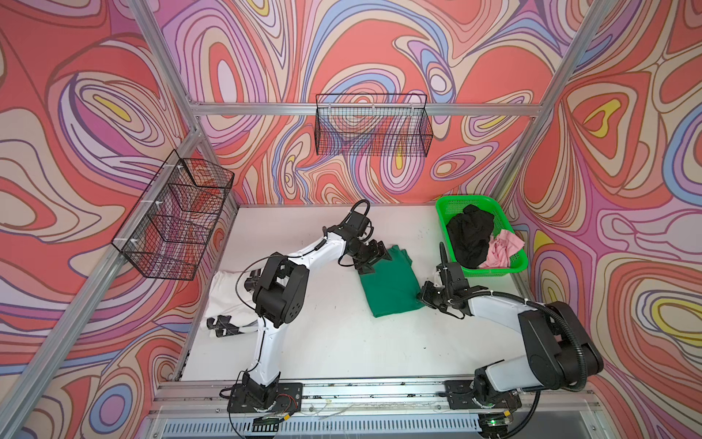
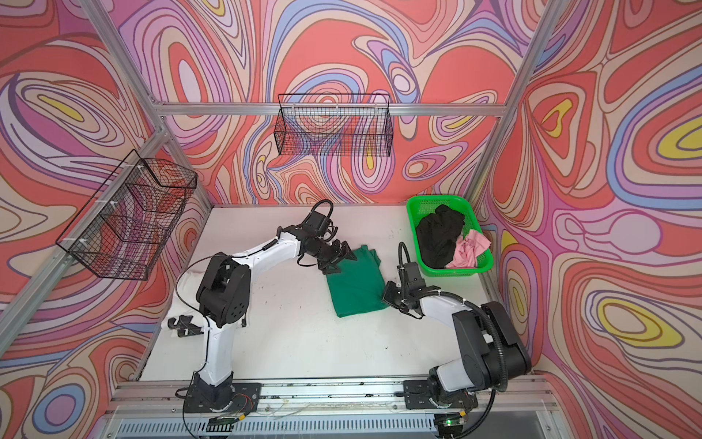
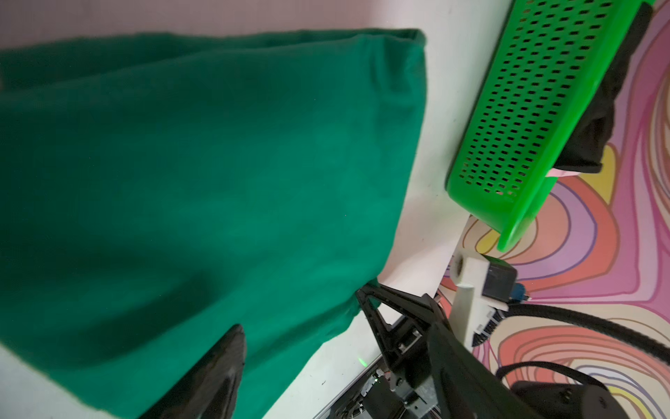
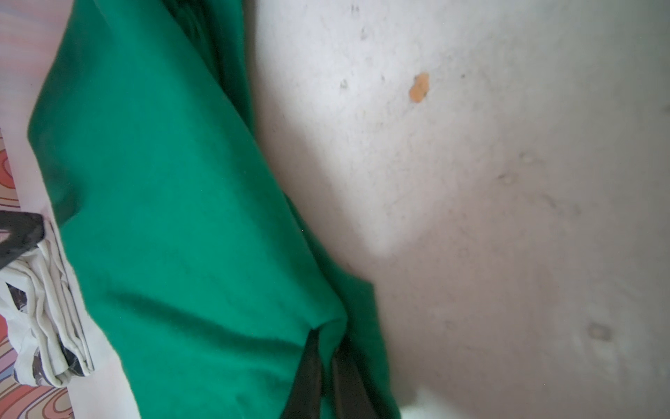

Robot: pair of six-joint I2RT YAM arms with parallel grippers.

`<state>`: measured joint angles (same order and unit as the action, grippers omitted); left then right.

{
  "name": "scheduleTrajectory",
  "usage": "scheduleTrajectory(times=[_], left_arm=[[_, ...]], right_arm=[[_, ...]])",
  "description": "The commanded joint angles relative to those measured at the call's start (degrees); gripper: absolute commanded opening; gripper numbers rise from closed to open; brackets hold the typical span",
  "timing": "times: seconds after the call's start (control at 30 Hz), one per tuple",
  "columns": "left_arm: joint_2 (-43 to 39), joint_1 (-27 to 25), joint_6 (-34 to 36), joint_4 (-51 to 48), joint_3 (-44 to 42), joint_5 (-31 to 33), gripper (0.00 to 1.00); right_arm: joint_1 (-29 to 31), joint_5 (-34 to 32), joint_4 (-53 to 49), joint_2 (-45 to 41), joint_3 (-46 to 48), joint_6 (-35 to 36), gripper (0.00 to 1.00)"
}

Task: Fold and stack the t-shirts
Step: 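Lower both grippers onto opposite sides of the green bundle and grasp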

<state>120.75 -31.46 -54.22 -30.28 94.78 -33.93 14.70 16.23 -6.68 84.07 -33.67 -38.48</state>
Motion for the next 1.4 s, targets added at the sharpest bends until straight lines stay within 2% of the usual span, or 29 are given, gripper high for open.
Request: scheduleTrajectory(times=[0.0, 0.23, 0.4, 0.6, 0.67, 0.77, 0.93, 1.0, 1.13, 1.23, 1.33, 1.37], left_arm=[[-0.4, 0.9, 0.7, -1.2, -4.0, 4.8, 0.82], [-1.8, 0.9, -0.5, 2.2, -15.1, 5.8, 0.81], [-7.1, 0.8, -2.4, 3.3, -23.7, 6.4, 0.82], [-19.4, -1.1, -12.4, 12.6, -42.2, 5.8, 0.82], [-23.4, -2.6, -17.5, 18.8, -49.0, 5.8, 0.82], [-27.3, -6.1, -23.9, 27.9, -55.4, 6.8, 0.85], [-29.5, -10.0, -25.7, 31.6, -53.7, 6.8, 0.9], [-31.8, -10.6, -25.3, 30.5, -52.2, 7.7, 0.91], [-38.5, -10.6, -20.1, 20.6, -47.3, 10.9, 0.93], [-44.3, -9.5, -14.3, 8.8, -44.1, 15.1, 0.94], [-48.3, -5.3, -7.9, 1.3, -43.2, 16.4, 0.94], [-48.8, -3.1, -5.7, -1.0, -43.4, 15.9, 0.94]], right_arm=[[0.2, -1.9, -2.7, 2.6, -0.8, 2.1, 0.0], [0.3, -0.7, -0.3, 9.9, -6.4, 3.8, 0.0], [0.3, 0.8, 0.7, 15.8, -13.0, 5.5, 0.0], [0.4, 5.2, 1.3, 24.8, -22.6, 6.4, 0.0], [0.4, 6.1, 1.1, 26.0, -25.3, 6.7, 0.0], [0.7, 7.1, 0.8, 26.1, -27.3, 6.9, 0.14], [1.0, 6.0, -1.8, 22.3, -28.9, 7.8, 0.43], [1.0, 5.1, -3.5, 19.8, -29.1, 7.7, 0.51], [1.5, 3.3, -7.4, 12.8, -27.7, 7.8, 0.58], [2.6, 3.9, -9.8, 8.4, -24.8, 7.6, 0.62], [3.9, 5.8, -10.9, 5.0, -20.4, 6.2, 0.68], [4.2, 6.5, -11.2, 4.2, -19.0, 5.8, 0.75]])
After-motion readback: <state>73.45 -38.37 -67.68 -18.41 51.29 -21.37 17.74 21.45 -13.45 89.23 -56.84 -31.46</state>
